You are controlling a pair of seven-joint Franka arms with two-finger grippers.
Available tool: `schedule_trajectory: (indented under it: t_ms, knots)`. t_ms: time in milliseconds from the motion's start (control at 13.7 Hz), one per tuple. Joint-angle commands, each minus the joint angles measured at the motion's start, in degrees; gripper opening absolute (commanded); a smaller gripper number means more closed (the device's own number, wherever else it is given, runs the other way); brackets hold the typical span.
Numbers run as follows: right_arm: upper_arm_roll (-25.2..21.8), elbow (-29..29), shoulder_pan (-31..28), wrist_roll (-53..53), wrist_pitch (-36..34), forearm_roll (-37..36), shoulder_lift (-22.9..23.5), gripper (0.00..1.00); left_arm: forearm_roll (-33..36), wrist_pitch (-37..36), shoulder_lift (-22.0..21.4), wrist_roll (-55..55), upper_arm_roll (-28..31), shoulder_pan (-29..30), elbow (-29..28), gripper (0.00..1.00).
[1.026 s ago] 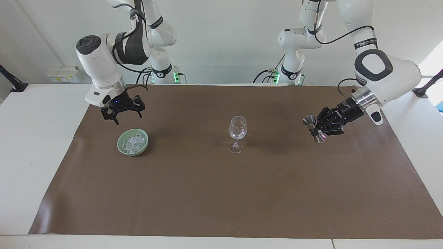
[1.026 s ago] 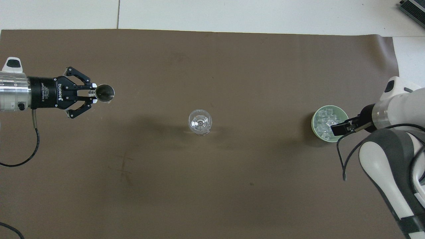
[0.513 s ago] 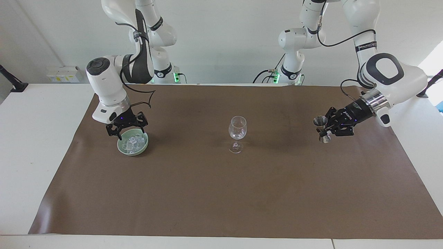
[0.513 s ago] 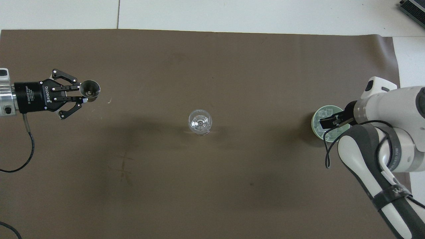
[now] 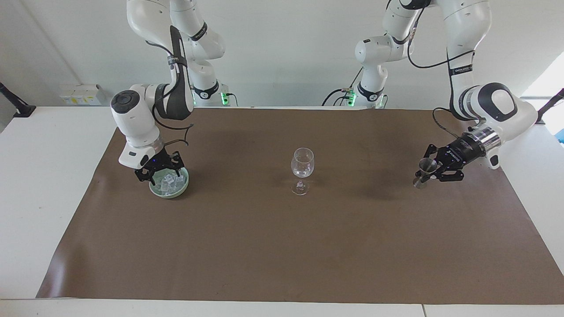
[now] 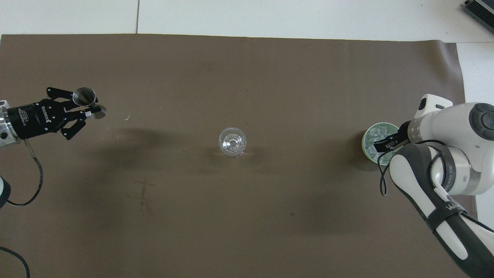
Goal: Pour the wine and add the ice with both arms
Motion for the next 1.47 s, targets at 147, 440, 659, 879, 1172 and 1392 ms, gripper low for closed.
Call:
schedule_trajectory:
  t_ms: [147,440,659,879,1172,1392]
  knots:
    - [0.6,-1.3,-0.8,-0.7,1.0,-0.9,0.1,0.63,-8.0,-2.0,-0.7,9.1,-0.4,3.9,-7.8,0.00]
    - [0.6,-1.6,-0.7,-0.5,1.1,-0.9,0.5,0.55,-12.5,-3.1,-0.7,14.8,-0.4,4.4,-10.3,0.00]
    - [0.6,-1.6,-0.7,-0.5,1.0,-0.9,0.5,0.43,-16.5,-2.9,-0.8,15.8,-0.4,4.4,-12.7,0.00]
    - [0.6,-1.5,-0.7,-0.6,0.5,-0.9,0.5,0.36,-16.8,-3.2,0.9,17.9,-0.4,4.8,-12.7,0.00]
    - [0.6,-0.8,-0.7,-0.5,-0.2,-0.9,0.7,0.19,-19.3,-1.9,3.2,21.5,-0.4,3.9,-12.5,0.00]
    - [0.6,1.6,-0.6,0.5,-3.6,-0.9,0.6,0.08,-20.5,-1.0,4.1,21.6,-0.4,3.1,-12.4,0.00]
